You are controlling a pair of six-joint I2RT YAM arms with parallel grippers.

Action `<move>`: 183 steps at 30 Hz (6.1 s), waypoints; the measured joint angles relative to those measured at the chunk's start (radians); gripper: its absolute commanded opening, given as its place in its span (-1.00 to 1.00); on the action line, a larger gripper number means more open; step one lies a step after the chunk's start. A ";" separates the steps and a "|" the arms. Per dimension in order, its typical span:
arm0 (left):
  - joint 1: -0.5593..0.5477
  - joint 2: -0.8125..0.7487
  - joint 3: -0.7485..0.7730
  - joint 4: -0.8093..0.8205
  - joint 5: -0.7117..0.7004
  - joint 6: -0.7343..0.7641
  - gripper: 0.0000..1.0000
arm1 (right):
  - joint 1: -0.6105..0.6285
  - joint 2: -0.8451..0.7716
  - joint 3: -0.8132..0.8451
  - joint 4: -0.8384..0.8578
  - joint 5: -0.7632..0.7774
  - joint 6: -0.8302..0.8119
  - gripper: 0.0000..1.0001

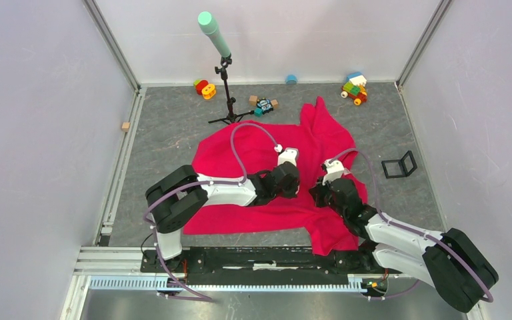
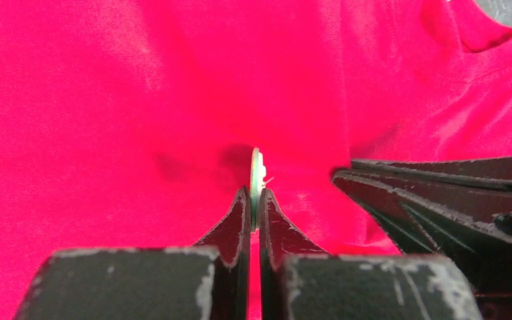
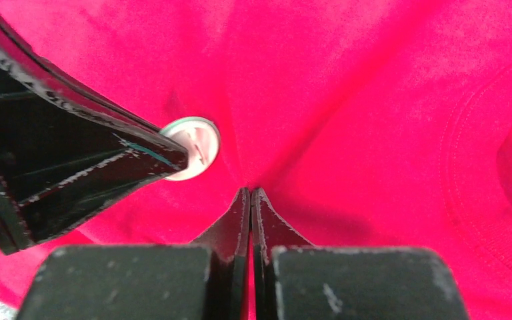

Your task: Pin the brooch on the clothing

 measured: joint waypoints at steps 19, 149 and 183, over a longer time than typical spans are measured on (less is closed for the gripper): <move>-0.018 0.034 0.058 -0.032 0.005 0.020 -0.95 | -0.003 0.067 -0.014 0.155 -0.174 -0.001 -1.00; 0.029 -0.019 -0.147 0.296 0.188 -0.016 -0.95 | -0.003 0.171 -0.094 0.303 -0.219 -0.123 -1.00; -0.050 0.032 0.182 -0.284 -0.081 0.185 -0.96 | -0.003 -0.005 -0.159 0.217 -0.171 -0.105 -1.00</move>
